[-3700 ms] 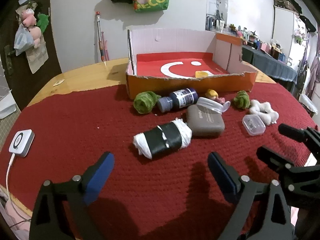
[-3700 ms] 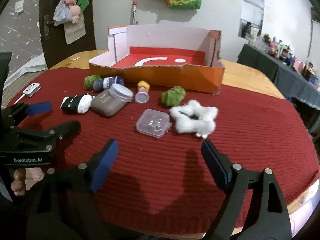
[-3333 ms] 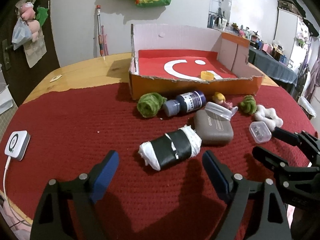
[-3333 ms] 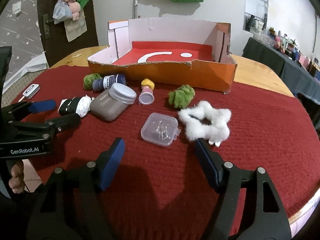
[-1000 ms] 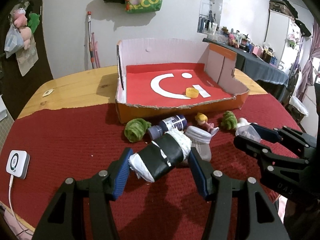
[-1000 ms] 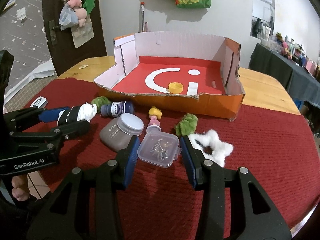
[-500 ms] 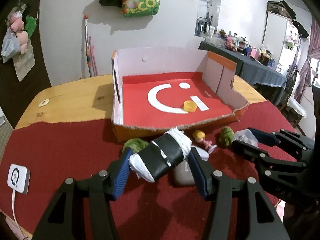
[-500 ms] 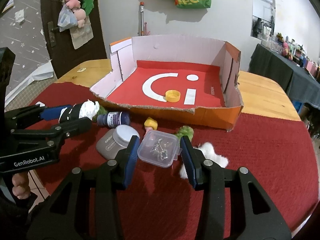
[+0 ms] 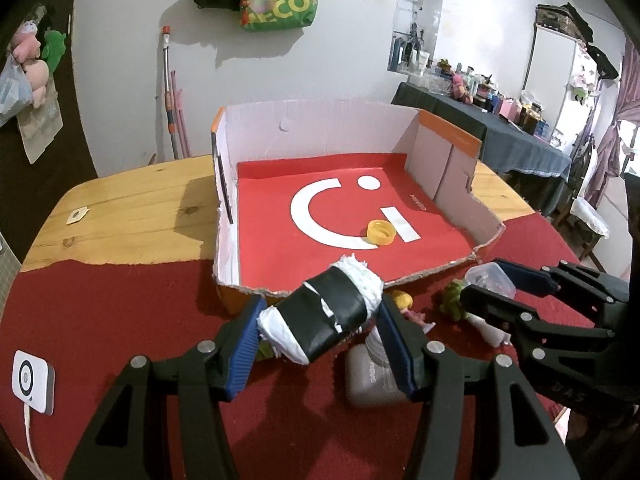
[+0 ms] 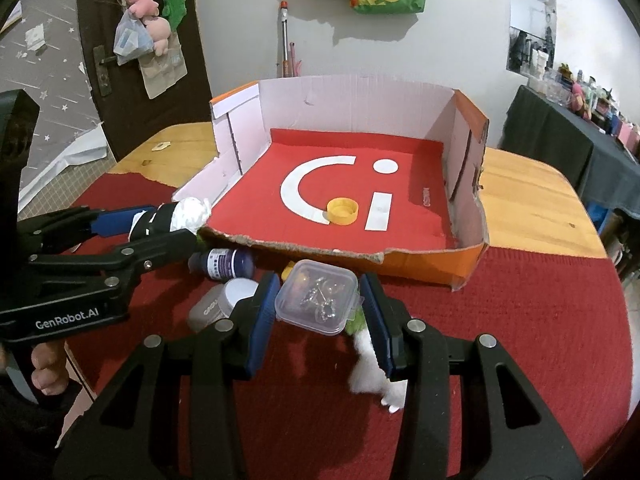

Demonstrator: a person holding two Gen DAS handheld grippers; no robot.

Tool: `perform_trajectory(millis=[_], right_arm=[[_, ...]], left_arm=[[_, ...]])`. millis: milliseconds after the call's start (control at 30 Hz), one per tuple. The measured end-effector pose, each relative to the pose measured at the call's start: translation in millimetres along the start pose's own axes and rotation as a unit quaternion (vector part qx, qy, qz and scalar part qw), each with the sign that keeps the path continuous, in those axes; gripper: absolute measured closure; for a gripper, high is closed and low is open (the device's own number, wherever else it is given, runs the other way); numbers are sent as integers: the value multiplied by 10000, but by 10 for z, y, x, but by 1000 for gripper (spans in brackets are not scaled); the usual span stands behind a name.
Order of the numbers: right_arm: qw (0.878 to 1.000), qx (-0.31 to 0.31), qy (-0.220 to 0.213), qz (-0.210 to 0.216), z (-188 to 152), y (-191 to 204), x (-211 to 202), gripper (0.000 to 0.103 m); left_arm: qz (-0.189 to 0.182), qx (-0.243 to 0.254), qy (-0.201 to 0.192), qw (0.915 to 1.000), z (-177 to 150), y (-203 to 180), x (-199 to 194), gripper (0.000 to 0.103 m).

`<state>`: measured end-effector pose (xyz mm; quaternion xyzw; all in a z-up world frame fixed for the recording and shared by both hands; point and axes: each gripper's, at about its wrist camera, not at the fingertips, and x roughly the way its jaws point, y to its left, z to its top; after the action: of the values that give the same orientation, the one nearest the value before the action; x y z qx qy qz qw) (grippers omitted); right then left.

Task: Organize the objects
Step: 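Lift the roll with the left tool while the right tool lifts the clear box toward the cardboard box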

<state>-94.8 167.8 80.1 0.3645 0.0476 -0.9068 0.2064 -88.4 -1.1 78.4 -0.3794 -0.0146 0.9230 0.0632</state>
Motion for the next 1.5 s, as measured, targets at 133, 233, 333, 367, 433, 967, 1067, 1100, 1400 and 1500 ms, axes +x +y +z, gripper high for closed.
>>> perform_trajectory(millis=[133,233,333,367,433,967,1067,1100,1400,1500], right_arm=[[10000,7,10,8,52,-22,26,62],[10000,44,12,34,117,-55,48,62],[10000,76,27,56,164,-83,76,62],[9999,88,35,68,177,-93,85,62],[9999,106,56,89,208,-111,109,62],[9996,145,208,142,381,-212,256,62],[9995,133,239,146,431,-223,301,62],[9995,128,245,144,454,-229,315,62],[9993,129,298,159,618,-293,428,62],[9992,160,317,159,666,-332,483,62]], left_arm=[[25,3,-2,10000,66,7,37,44],[32,0,-9,10000,112,17,62,44],[34,5,11,10000,147,22,89,44],[37,6,21,10000,164,26,103,44],[31,0,48,10000,192,34,126,44],[10,-30,215,9998,357,79,309,44],[17,-38,242,9997,409,104,354,44],[15,-46,252,9997,430,112,374,44],[64,-92,324,9994,612,170,561,44],[89,-86,322,9994,670,179,612,44]])
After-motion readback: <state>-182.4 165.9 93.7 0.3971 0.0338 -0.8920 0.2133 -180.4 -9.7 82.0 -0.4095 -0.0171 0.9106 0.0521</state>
